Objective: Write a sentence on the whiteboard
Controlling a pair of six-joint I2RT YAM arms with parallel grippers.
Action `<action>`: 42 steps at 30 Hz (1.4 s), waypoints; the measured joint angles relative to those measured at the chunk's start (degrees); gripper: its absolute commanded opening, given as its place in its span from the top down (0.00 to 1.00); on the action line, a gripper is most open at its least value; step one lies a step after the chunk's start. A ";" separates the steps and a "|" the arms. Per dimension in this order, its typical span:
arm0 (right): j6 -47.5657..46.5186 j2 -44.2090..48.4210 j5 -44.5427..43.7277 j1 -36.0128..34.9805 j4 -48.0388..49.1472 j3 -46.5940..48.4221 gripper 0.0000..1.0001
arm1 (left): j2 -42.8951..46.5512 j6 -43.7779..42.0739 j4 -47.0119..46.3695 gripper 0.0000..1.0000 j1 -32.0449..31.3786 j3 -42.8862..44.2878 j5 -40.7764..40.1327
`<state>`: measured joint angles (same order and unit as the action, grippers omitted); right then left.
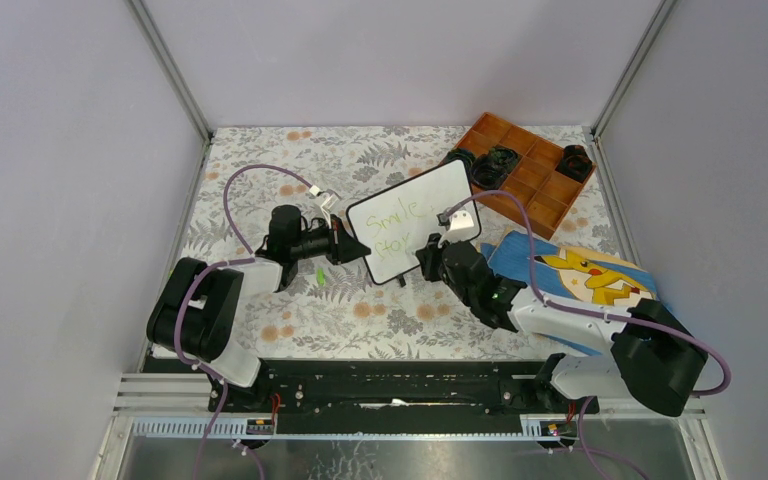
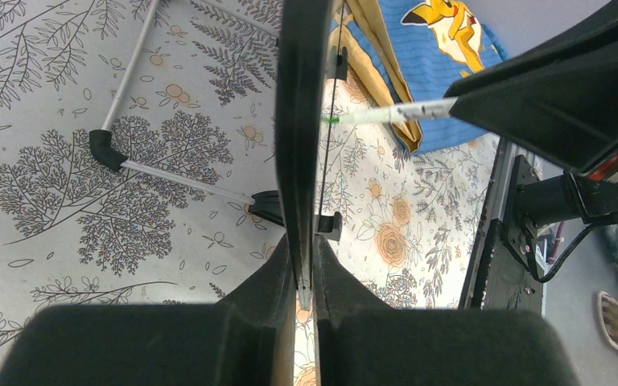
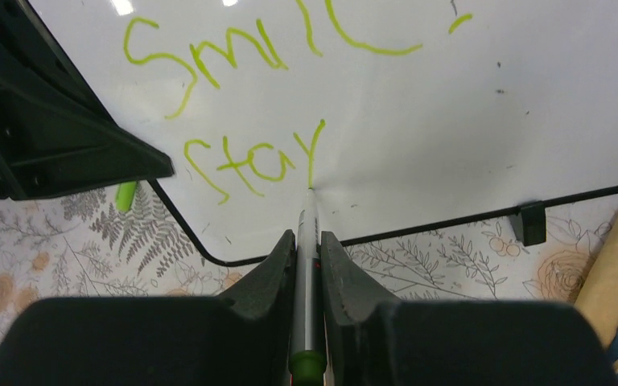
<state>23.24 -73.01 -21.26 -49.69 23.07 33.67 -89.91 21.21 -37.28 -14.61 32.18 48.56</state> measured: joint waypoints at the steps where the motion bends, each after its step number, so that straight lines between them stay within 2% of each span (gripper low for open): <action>1: 0.11 0.00 0.02 -0.31 -0.20 -0.31 1.00 | 0.00 0.00 0.02 1.00 0.00 0.00 -0.02; 11: 1.25 0.09 -0.20 -3.72 -1.55 -2.10 1.00 | 0.00 -0.02 0.00 1.00 -0.02 0.00 0.00; 16: 0.57 4.44 -1.88 -3.80 -3.63 -2.05 1.00 | 0.00 -0.07 0.02 1.00 -0.04 0.00 0.00; 21: -0.79 10.69 -3.32 -1.77 -4.63 -0.94 1.00 | 0.02 -0.11 0.04 1.00 -0.04 0.00 0.00; 26: -1.11 13.20 -6.40 1.36 -4.42 -0.44 1.00 | 0.11 -0.22 0.20 1.00 -0.11 0.00 -0.04; 31: -1.11 13.18 -8.24 2.14 -2.78 -2.29 1.00 | 0.13 -0.33 0.83 1.00 -0.22 0.33 -0.17; 42: -2.16 7.91 -6.10 2.16 2.93 -3.80 1.00 | 0.11 -0.48 1.81 1.00 -0.57 0.87 -0.72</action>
<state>21.08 -65.10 -27.35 -47.53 26.00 29.87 -89.80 20.73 -35.46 -15.18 33.06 47.83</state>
